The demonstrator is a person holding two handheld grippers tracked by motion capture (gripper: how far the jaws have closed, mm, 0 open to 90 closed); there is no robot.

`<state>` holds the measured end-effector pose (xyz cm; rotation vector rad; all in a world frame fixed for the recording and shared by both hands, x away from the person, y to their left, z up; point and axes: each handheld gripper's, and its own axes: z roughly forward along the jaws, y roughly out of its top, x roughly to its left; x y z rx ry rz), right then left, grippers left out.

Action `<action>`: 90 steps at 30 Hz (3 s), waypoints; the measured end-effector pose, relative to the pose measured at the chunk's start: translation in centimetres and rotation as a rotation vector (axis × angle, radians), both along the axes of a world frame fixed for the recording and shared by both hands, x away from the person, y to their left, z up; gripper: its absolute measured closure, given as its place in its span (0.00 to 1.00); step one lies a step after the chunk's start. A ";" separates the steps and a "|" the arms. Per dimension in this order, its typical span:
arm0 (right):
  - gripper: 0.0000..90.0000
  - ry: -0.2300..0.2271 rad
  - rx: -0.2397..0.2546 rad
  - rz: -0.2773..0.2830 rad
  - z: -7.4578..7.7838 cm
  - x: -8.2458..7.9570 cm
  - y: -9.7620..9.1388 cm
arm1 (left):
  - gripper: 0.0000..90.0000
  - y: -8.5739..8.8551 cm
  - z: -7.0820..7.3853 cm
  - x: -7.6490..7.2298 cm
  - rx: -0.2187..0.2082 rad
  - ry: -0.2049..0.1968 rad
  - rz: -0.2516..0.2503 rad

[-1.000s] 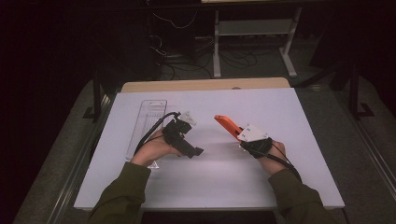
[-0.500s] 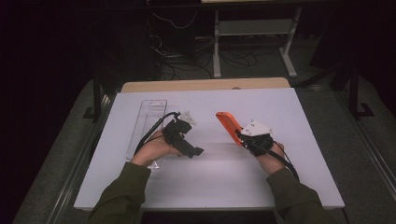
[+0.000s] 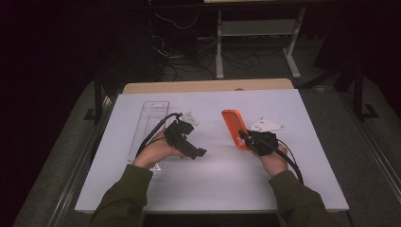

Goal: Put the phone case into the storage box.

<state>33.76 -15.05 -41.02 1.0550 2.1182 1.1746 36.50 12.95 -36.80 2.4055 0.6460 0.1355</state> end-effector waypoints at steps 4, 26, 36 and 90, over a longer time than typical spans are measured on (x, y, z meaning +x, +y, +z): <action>0.89 0.017 0.041 -0.026 0.0 0.0 -0.1 | 0.00 0.1 0.0 0.1 -0.010 -0.010 0.005; 0.89 -0.012 0.078 -0.086 -0.2 0.0 -0.1 | 0.00 0.4 0.0 0.3 -0.228 -0.089 0.151; 0.89 -0.027 0.066 -0.084 -0.2 0.0 0.0 | 0.00 0.6 -0.2 0.6 -0.314 -0.098 0.148; 0.89 -0.050 0.125 -0.031 -0.3 -1.3 5.8 | 0.00 0.0 0.0 0.5 -0.451 -0.116 0.219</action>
